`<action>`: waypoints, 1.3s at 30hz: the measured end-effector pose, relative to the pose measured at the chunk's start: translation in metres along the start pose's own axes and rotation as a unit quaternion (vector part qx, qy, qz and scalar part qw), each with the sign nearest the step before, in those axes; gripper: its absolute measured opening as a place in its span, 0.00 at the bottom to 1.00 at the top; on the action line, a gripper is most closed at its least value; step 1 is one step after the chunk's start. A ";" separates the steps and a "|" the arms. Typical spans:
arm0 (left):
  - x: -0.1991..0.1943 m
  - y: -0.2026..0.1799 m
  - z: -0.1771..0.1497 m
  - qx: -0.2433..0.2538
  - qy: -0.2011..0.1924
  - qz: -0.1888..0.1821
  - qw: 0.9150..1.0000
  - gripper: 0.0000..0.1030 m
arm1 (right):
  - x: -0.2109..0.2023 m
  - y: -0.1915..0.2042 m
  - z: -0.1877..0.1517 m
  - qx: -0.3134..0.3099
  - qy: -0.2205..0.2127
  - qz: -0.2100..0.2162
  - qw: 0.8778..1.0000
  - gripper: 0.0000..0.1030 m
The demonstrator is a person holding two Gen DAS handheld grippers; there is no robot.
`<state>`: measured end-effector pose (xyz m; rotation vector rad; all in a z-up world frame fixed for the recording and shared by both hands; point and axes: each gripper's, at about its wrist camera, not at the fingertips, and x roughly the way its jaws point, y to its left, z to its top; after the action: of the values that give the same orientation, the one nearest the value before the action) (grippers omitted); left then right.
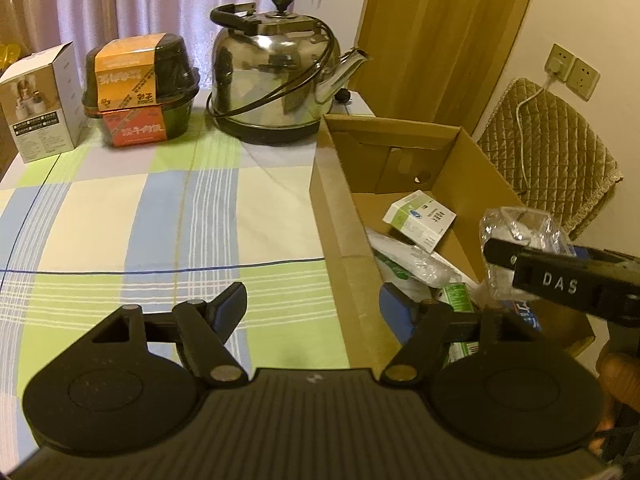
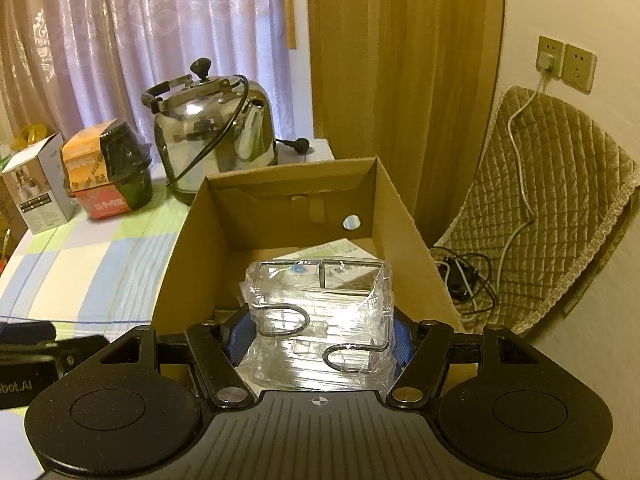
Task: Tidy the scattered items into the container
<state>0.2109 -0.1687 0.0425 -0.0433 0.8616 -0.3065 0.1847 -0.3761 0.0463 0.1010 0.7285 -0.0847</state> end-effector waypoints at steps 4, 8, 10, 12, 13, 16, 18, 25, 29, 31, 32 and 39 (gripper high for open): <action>0.000 0.004 -0.002 -0.002 -0.002 0.003 1.000 0.78 | 0.003 0.003 0.003 -0.009 -0.006 0.007 1.000 0.97; -0.001 0.006 -0.004 -0.002 0.000 0.003 1.000 0.81 | -0.001 0.005 0.003 -0.009 -0.018 0.006 1.000 1.00; -0.003 0.006 -0.005 -0.001 -0.001 0.003 1.000 0.82 | -0.002 0.005 0.004 -0.010 -0.019 0.002 1.000 1.00; -0.005 0.006 -0.008 0.002 -0.002 0.004 1.000 0.84 | -0.005 0.004 0.003 -0.007 -0.018 0.001 1.000 1.00; -0.006 0.006 -0.009 0.002 -0.003 0.005 1.000 0.85 | -0.007 0.003 0.003 -0.006 -0.017 0.001 1.000 1.00; -0.013 0.005 -0.014 0.005 -0.006 0.008 1.000 0.88 | -0.016 0.001 -0.002 -0.003 -0.017 -0.004 1.000 1.00; -0.020 0.004 -0.017 0.008 -0.010 0.011 1.000 0.92 | -0.023 -0.002 -0.007 0.003 -0.015 -0.008 1.000 1.00; -0.053 -0.005 -0.032 0.018 -0.026 0.020 0.999 0.99 | -0.054 -0.011 -0.022 0.018 0.004 -0.015 1.000 1.00; -0.074 -0.013 -0.043 0.014 -0.021 0.016 1.000 0.99 | -0.077 -0.017 -0.031 0.029 0.022 -0.010 0.999 1.00; -0.082 -0.019 -0.049 0.018 -0.021 0.011 1.000 0.99 | -0.091 -0.019 -0.036 0.032 0.029 -0.008 0.999 1.00; -0.088 -0.023 -0.052 0.023 -0.022 0.008 0.999 0.99 | -0.098 -0.020 -0.039 0.031 0.033 -0.006 0.999 1.00; -0.119 -0.046 -0.069 0.035 -0.013 -0.001 0.999 0.99 | -0.144 -0.022 -0.057 0.021 0.037 -0.008 0.999 1.00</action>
<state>0.0750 -0.1732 0.0931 0.0175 0.8241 -0.3376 0.0377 -0.3846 0.0991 0.1398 0.8026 -0.1126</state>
